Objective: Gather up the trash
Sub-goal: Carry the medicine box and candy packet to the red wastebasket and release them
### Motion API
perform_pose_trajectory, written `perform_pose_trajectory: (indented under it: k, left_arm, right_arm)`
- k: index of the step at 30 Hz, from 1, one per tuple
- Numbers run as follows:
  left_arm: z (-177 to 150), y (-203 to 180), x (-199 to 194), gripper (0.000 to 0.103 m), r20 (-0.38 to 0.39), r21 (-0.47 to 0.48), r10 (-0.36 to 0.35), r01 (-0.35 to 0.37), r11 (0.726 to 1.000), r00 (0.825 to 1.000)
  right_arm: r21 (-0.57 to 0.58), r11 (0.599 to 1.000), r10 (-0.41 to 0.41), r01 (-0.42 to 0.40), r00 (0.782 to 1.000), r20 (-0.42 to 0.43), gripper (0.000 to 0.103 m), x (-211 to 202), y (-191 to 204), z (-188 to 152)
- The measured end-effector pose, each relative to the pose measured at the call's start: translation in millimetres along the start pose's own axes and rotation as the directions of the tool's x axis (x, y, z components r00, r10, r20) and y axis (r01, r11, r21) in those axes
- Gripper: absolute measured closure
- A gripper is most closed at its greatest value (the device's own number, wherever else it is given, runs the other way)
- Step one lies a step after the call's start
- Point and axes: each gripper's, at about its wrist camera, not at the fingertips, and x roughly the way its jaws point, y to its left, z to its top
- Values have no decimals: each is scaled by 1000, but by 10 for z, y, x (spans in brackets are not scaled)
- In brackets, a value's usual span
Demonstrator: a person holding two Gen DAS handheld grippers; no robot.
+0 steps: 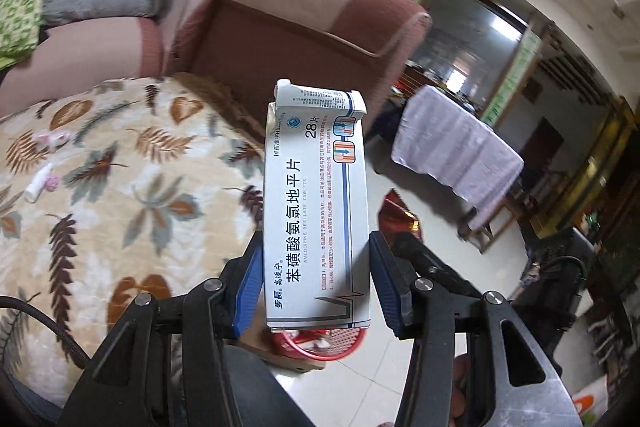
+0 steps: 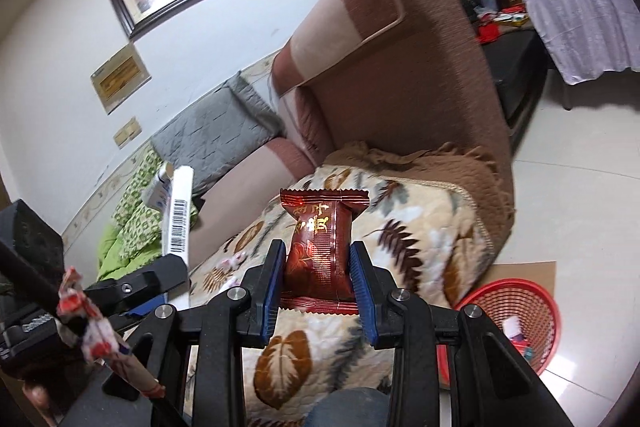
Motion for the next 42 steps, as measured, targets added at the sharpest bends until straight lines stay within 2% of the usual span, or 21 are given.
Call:
perform_pose_trajectory:
  k: [7,22,30,38,42]
  left_arm:
    - [-84,-369,74,54,-23,54,-25,26,998,999]
    - [-223,-676,346,54,-89,93,-50,58,994,995]
    - [-282,-728,516,54,-122,104,-51,64,992,991]
    - [-313,-613,637,54,-145,81,-45,57,995,988]
    - [-344,-505,821,54,-195,51,-38,49,997,980]
  right_arm:
    - [32,999,-39,38,999,22,68,-204,-215,5]
    - [87,991,-104,101,994,39,68,-477,-603,-18]
    - [112,987,-120,116,992,25,68,-445,-726,-48]
    - [117,981,-158,155,987,16,68,-439,-783,-58]
    - [136,973,-187,188,982,-22,68,-347,-890,-126]
